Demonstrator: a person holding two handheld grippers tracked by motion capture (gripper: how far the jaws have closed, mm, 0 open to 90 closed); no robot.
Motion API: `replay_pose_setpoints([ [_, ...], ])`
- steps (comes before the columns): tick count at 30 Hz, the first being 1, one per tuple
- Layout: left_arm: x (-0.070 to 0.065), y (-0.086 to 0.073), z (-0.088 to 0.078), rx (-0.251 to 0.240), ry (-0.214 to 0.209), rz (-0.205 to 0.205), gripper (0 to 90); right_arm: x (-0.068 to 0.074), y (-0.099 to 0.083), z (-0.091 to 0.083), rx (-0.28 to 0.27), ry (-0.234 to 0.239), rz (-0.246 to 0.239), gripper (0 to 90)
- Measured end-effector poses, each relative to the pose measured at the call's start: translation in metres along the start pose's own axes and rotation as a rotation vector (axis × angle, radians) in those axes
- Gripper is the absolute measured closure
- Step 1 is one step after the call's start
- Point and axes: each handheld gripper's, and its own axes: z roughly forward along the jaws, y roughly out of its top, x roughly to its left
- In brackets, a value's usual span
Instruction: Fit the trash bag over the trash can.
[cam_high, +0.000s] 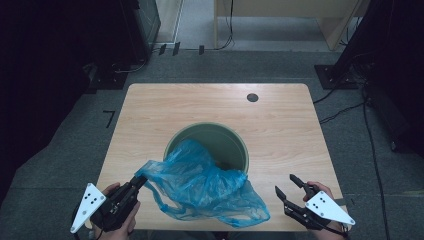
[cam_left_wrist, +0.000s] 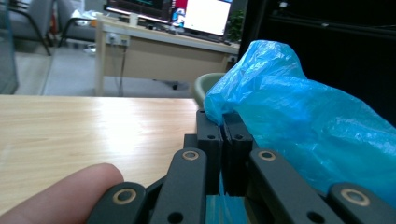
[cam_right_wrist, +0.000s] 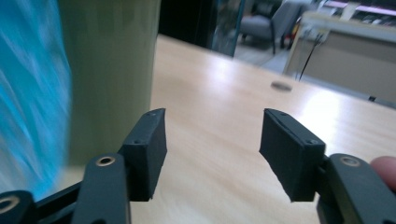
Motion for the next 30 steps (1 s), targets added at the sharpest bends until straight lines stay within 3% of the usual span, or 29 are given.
replay_pose_setpoints([
  [1,0.000,0.000,0.000,0.000,0.000,0.000,88.4,0.000,0.000,0.000,0.000,0.000,0.000,42.7],
  [3,-0.005,0.002,0.003,-0.006,-0.029,-0.005,88.9,0.008,0.014,-0.005,-0.076,0.000,0.012,44.2],
  [5,-0.007,0.004,0.005,-0.005,-0.041,-0.012,89.3,0.018,0.024,-0.007,-0.120,0.031,0.012,44.4],
  [11,-0.010,0.008,0.010,-0.015,-0.054,-0.034,89.5,0.053,0.048,-0.004,-0.224,0.189,-0.017,46.1],
  [21,-0.012,0.010,0.015,-0.017,-0.058,-0.047,89.6,0.083,0.062,0.014,-0.260,0.293,-0.062,44.9],
  [25,-0.012,0.012,0.016,-0.021,-0.064,-0.050,89.6,0.093,0.064,0.024,-0.241,0.294,-0.120,62.1],
  [27,-0.012,0.012,0.016,-0.019,-0.065,-0.048,89.6,0.092,0.065,0.026,-0.245,0.303,-0.112,65.0],
  [28,-0.012,0.012,0.016,-0.021,-0.065,-0.048,89.6,0.090,0.067,0.027,-0.234,0.334,-0.094,75.7],
  [30,-0.012,0.012,0.016,-0.021,-0.066,-0.048,89.5,0.089,0.068,0.027,-0.235,0.341,-0.101,79.3],
])
